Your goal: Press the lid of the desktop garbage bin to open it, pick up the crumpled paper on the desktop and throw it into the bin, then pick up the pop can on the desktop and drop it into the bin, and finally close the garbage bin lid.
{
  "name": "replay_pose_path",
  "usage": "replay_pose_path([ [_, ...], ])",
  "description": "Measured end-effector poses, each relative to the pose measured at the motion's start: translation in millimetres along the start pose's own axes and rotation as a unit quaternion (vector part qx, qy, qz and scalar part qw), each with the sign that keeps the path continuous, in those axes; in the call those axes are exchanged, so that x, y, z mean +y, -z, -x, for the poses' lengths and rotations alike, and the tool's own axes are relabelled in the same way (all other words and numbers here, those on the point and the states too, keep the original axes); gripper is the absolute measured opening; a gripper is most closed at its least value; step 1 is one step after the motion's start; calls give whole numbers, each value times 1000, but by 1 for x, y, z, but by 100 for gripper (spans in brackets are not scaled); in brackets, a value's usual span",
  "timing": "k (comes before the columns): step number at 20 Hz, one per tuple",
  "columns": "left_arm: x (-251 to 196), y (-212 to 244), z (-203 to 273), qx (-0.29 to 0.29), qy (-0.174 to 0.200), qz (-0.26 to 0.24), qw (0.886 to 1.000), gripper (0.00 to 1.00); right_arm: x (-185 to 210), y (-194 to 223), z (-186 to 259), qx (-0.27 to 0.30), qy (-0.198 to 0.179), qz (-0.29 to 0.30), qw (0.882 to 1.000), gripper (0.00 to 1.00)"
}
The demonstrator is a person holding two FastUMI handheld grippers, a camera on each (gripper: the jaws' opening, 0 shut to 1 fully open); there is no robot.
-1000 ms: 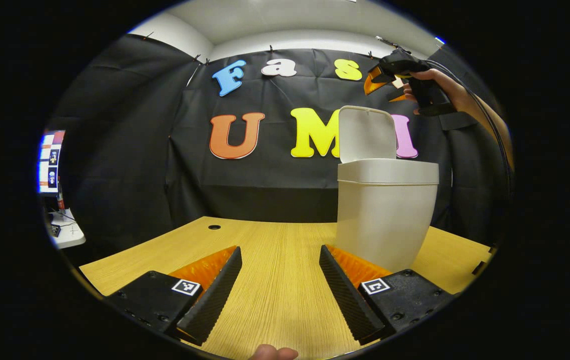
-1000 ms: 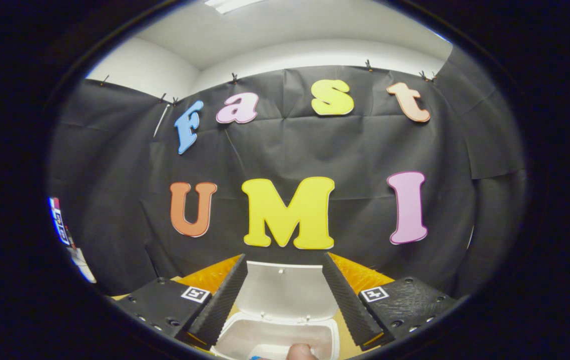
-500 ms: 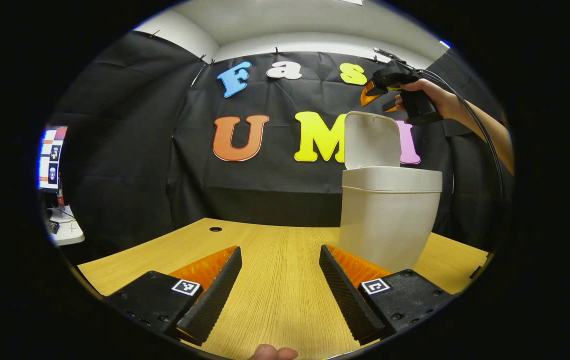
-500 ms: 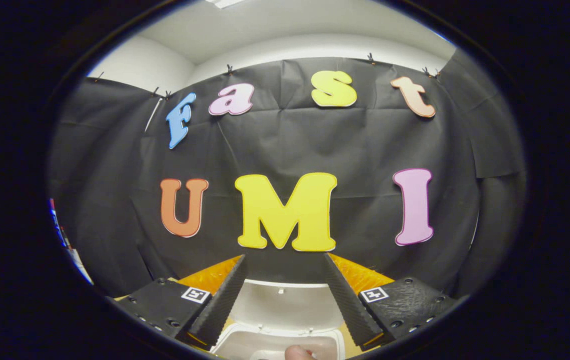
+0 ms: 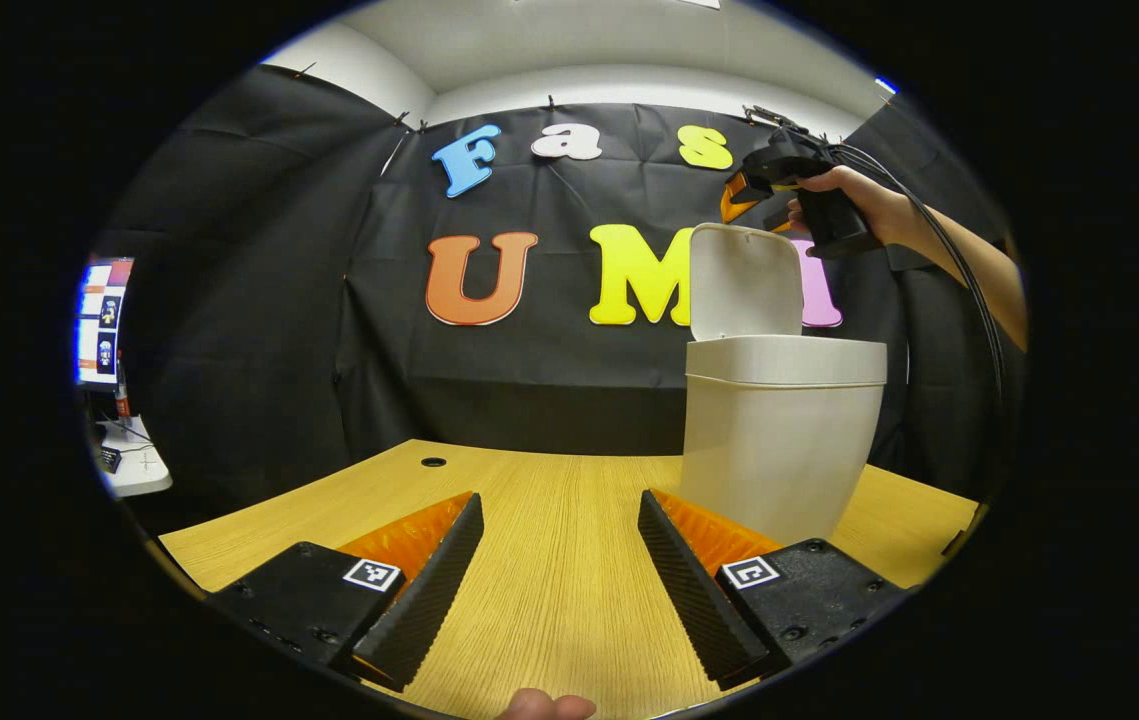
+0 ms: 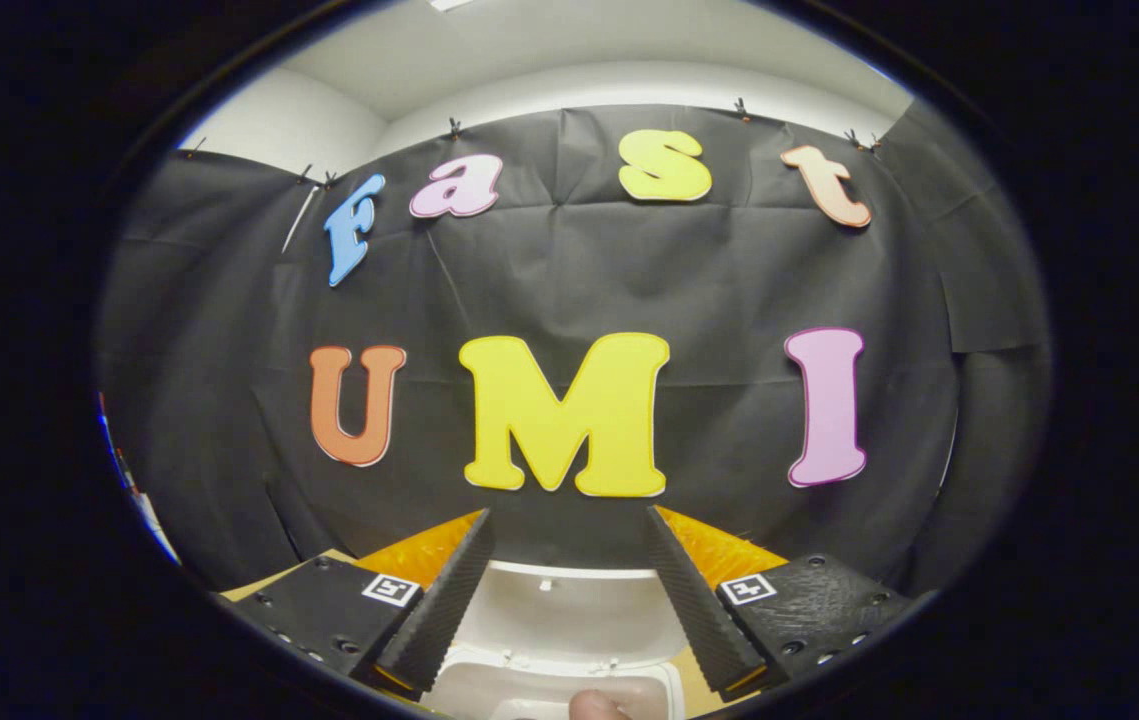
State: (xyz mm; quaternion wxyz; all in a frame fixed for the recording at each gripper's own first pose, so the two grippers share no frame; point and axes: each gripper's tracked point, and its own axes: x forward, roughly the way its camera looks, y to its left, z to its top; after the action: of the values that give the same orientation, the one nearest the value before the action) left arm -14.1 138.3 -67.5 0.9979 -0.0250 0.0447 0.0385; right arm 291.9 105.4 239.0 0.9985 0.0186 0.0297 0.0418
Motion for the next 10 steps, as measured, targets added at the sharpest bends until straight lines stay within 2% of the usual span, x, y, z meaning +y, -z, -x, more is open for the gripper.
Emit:
replay_pose_path([
  [10,-15,-9,9,-6,7,0,1000,100,2,15,32,25,-26,-18,999,93],
])
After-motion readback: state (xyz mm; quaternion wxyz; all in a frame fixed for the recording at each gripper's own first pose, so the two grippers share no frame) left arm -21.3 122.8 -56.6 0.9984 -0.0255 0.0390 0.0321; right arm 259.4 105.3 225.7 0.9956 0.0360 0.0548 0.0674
